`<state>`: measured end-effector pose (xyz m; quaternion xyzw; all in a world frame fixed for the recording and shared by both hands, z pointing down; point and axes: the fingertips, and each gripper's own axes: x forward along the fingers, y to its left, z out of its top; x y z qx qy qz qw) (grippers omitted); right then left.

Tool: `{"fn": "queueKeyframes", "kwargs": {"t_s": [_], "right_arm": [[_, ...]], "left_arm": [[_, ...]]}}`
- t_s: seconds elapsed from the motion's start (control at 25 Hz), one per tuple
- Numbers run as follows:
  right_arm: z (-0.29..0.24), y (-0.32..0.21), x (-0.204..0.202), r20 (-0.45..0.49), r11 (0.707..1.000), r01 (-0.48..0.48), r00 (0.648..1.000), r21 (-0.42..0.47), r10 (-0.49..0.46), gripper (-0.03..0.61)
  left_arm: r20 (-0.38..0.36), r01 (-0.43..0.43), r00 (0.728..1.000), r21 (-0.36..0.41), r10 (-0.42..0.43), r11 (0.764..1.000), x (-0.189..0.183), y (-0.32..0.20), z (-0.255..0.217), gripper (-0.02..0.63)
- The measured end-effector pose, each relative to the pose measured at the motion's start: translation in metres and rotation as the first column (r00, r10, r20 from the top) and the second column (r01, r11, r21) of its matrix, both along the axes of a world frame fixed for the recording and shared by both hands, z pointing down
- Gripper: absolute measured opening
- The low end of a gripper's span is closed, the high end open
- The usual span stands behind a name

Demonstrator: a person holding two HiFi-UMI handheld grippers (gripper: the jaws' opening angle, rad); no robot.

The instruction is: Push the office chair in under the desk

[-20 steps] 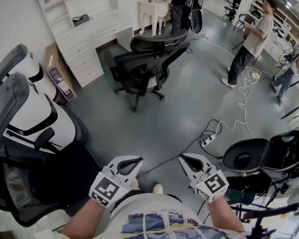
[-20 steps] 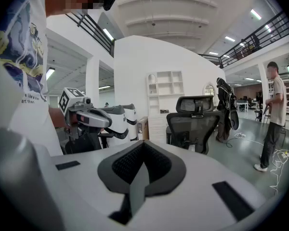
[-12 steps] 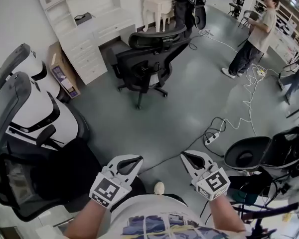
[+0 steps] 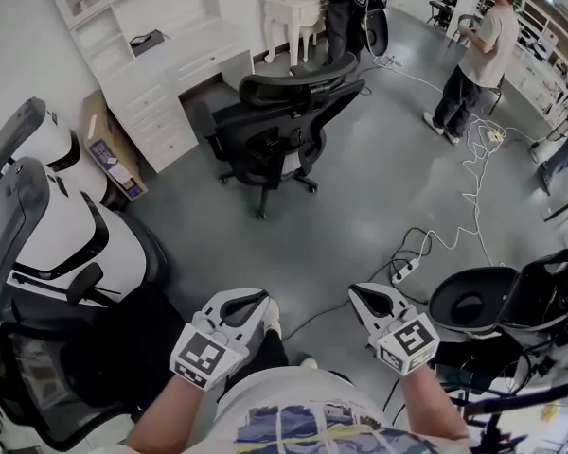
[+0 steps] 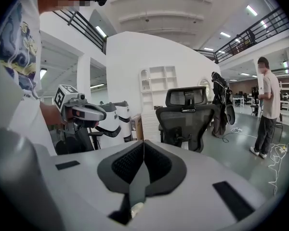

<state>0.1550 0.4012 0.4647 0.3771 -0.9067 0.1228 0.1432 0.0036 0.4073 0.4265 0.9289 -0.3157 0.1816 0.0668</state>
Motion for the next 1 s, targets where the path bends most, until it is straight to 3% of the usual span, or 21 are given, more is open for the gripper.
{"fn": "queueKeyframes", "kwargs": {"t_s": [0.24,0.28,0.32,0.4,0.48,0.72,1.0], "right_arm": [[-0.015,-0.084,-0.014,-0.029,0.998,-0.066,0.997,0.022,0.067,0.037],[-0.018,-0.1,-0.016,-0.032,0.996,-0.082,0.996,0.031,0.083,0.074],[-0.019,-0.115,-0.018,-0.035,0.994,-0.1,0.994,0.039,0.102,0.15],[-0.021,-0.14,-0.023,-0.04,0.989,-0.139,0.989,0.049,0.141,0.202],[-0.021,-0.16,-0.026,-0.034,0.983,-0.177,0.983,0.054,0.179,0.206],[-0.025,-0.218,-0.025,0.013,0.955,-0.294,0.956,0.032,0.293,0.236],[-0.037,-0.281,-0.014,0.019,0.944,-0.33,0.944,0.03,0.329,0.27]], "left_arm": [[-0.05,0.002,0.999,0.034,0.0,0.999,-0.027,-0.098,-0.012,0.015],[-0.051,0.0,0.999,0.039,0.002,0.999,-0.032,-0.112,-0.012,0.016],[-0.05,-0.003,0.999,0.045,0.006,0.999,-0.037,-0.126,-0.011,0.017],[-0.044,-0.011,0.999,0.054,0.014,0.998,-0.048,-0.15,-0.008,0.036],[-0.04,-0.014,0.999,0.059,0.016,0.998,-0.06,-0.171,-0.004,0.082],[-0.02,-0.004,1.0,0.025,0.004,1.0,-0.086,-0.221,0.015,0.114],[0.016,0.027,1.0,0.039,-0.027,0.999,-0.091,-0.28,0.023,0.16]]}}
